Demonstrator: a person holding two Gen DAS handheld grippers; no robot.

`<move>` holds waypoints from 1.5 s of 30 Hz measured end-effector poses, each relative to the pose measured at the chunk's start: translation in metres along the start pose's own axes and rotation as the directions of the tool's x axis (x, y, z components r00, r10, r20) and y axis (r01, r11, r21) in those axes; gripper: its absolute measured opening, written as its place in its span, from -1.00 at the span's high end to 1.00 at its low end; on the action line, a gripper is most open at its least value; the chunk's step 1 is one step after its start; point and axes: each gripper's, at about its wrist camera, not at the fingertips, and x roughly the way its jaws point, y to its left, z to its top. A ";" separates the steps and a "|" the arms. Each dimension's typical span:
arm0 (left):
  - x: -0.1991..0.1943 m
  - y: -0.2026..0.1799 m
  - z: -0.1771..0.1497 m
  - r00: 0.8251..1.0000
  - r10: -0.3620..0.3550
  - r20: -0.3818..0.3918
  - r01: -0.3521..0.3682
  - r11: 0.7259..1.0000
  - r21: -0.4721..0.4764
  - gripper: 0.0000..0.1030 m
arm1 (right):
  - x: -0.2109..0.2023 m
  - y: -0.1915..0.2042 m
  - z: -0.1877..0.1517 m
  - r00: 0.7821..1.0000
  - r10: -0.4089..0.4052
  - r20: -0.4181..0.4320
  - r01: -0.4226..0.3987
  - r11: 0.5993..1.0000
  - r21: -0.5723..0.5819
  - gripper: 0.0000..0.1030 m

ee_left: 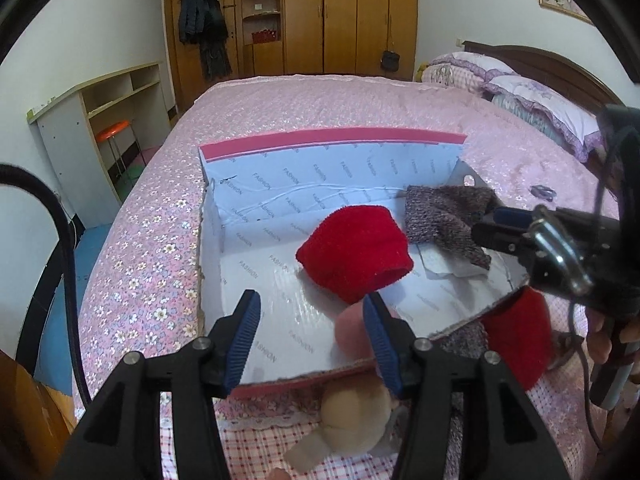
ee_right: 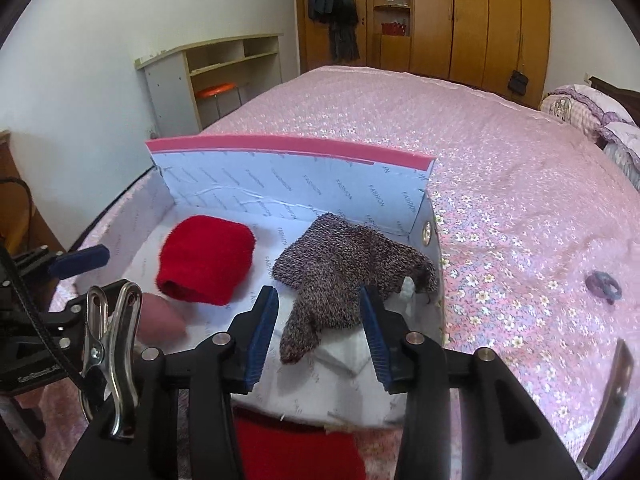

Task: Organize soft objects
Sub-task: 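Lower the pink puff and grey sock into the box and open both grippers, then move both grippers back to the pile beside the box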

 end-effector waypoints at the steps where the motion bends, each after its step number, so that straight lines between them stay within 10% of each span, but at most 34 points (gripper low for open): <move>1: -0.003 0.000 -0.001 1.000 0.001 0.003 -0.001 1.000 -0.001 -0.09 | -0.004 0.000 -0.001 1.000 0.006 0.004 -0.006 1.000 0.007 0.16; 45: -0.020 -0.017 -0.057 0.996 -0.047 -0.073 0.041 0.996 -0.082 -0.05 | -0.106 -0.014 -0.127 0.999 -0.037 -0.014 0.038 0.999 0.025 0.16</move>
